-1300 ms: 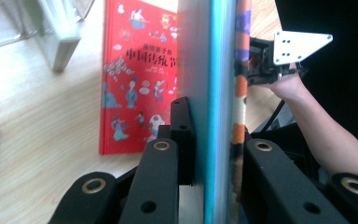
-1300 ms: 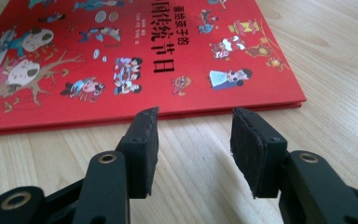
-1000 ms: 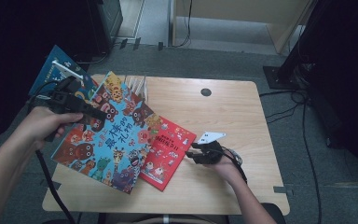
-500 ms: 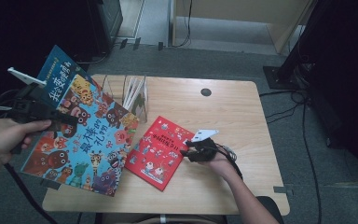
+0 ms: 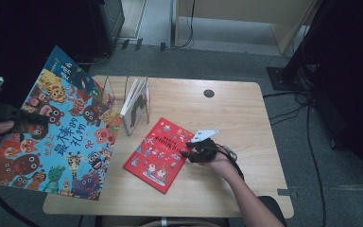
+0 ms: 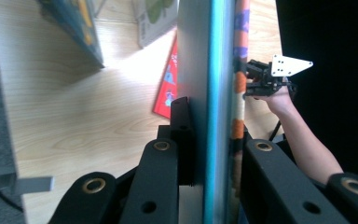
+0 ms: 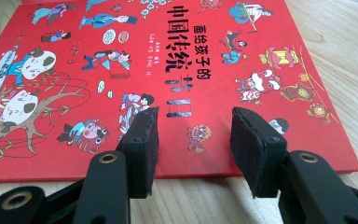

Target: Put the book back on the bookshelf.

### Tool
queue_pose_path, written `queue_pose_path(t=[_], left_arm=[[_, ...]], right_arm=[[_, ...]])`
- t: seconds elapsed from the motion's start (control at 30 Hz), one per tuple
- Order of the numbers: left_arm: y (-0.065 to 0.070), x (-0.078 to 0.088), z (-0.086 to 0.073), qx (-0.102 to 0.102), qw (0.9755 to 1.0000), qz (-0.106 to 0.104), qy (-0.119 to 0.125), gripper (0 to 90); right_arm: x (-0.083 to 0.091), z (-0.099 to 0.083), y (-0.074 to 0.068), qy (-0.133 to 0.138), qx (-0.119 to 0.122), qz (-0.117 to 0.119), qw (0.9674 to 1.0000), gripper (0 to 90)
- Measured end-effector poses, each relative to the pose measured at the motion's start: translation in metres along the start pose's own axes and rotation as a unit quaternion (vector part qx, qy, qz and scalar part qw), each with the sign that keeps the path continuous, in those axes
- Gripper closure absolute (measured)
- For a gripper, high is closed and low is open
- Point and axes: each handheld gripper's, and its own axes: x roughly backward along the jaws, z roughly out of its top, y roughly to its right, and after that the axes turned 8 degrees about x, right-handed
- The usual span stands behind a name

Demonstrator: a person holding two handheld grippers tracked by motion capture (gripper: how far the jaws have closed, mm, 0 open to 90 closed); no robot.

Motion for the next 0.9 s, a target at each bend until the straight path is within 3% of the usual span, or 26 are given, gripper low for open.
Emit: queue_pose_path(t=[0.17, 0.43, 0.73, 0.9], left_arm=[[-0.002, -0.001, 0.009, 0.008, 0.9998, 0.019, 0.007, 80.8], [-0.005, -0.02, 0.04, 0.019, 0.9992, 0.035, 0.007, 80.9], [-0.002, 0.007, 0.066, 0.037, 0.9979, 0.049, 0.022, 81.0], [-0.003, 0.012, 0.083, 0.044, 0.9968, 0.061, 0.027, 80.4]], right_arm=[[0.0, 0.0, 0.0, 0.0, 0.0, -0.002, 1.0, 52.1], [-0.001, 0.0, -0.001, 0.0, 0.0, 0.0, 1.0, 52.1], [-0.001, 0.001, -0.002, 0.001, 0.002, 0.001, 1.0, 52.0], [-0.002, 0.001, -0.002, 0.003, 0.004, 0.001, 1.0, 52.0]])
